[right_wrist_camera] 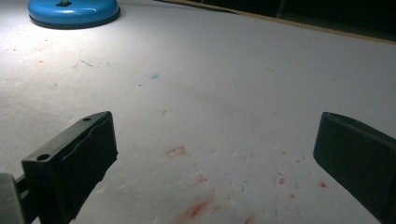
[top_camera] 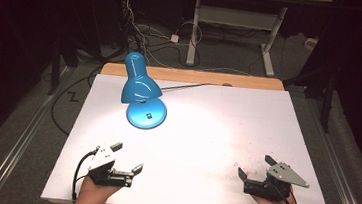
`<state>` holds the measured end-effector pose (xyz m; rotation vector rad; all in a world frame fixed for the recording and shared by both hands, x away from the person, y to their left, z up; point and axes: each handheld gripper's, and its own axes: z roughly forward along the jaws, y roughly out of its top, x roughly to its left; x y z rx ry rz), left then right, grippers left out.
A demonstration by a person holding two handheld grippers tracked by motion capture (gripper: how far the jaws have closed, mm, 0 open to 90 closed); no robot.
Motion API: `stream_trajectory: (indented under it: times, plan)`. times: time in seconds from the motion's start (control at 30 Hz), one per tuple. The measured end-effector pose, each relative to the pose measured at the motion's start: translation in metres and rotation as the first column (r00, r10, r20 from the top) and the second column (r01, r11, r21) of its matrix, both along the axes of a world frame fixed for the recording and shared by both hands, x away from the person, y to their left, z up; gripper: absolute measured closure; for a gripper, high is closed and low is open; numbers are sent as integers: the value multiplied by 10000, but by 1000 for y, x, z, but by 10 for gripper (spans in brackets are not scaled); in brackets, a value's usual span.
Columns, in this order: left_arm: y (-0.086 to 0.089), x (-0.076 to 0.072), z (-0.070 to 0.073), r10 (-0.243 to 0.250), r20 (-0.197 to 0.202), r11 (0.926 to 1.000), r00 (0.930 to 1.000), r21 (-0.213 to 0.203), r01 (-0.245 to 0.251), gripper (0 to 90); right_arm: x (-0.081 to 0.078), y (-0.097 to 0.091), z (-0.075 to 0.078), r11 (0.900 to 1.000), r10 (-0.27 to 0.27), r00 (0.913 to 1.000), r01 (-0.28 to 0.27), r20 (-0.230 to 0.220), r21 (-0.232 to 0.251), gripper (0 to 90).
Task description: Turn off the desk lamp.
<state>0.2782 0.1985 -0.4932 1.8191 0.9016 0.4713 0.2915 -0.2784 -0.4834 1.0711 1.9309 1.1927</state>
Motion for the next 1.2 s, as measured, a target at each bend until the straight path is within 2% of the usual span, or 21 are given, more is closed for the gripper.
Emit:
stream_trajectory:
  times: [0.07, 0.17, 0.33, 0.57, 0.6, 0.87, 1.2]
  plan:
    - [2, 1, 0, -110, -104, 9998, 9999, -148, 108, 0, 0, 0, 1, 9999, 56, 9999, -57, 92, 94, 2]
    - [3, 0, 0, -46, 12, 9998, 10000, 197, 45, 0, 1, 1, 0, 9999, 79, 9999, -80, 73, 149, 2]
    - [5, -1, 0, -35, -18, 9999, 10000, 149, 35, 0, 0, 2, 1, 9999, 140, 9997, -140, 190, 14, 2]
    - [-1, -3, 0, -301, 74, 9987, 9995, 424, 297, 0, -1, 2, 3, 9998, 172, 9997, -174, 167, 83, 2]
    - [-2, -3, 0, -347, 74, 9984, 9994, 445, 344, 0, -1, 2, 4, 9997, 239, 9993, -240, 283, 58, 3]
    - [-1, -1, -1, -383, -133, 9983, 9992, 425, 388, 0, 0, -2, 5, 9991, 258, 9995, -264, 169, 325, 2]
    - [4, 0, 1, -255, -266, 9990, 9993, 357, 264, 23, -1, 0, 4, 9987, 434, 9988, -440, 238, 245, 2]
